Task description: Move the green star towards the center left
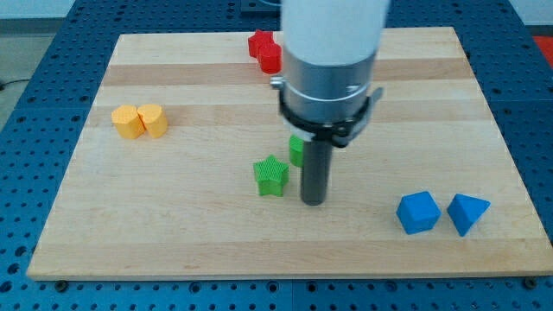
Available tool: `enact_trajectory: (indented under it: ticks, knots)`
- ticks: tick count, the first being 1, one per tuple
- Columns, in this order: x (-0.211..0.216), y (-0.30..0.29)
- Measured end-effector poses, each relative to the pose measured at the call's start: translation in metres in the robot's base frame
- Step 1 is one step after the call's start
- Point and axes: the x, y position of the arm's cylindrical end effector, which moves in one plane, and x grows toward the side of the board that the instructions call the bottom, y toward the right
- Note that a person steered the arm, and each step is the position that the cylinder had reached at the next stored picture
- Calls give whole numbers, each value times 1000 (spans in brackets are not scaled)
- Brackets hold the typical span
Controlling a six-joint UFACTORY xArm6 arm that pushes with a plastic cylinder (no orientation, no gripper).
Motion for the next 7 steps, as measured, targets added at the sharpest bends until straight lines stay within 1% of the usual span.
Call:
enact_trajectory:
  ticks: [1, 2, 3, 4, 7]
  knots:
    - [-13, -32]
    - [-31, -36]
    - [-39, -13]
    - [-38, 11]
    - [-38, 10]
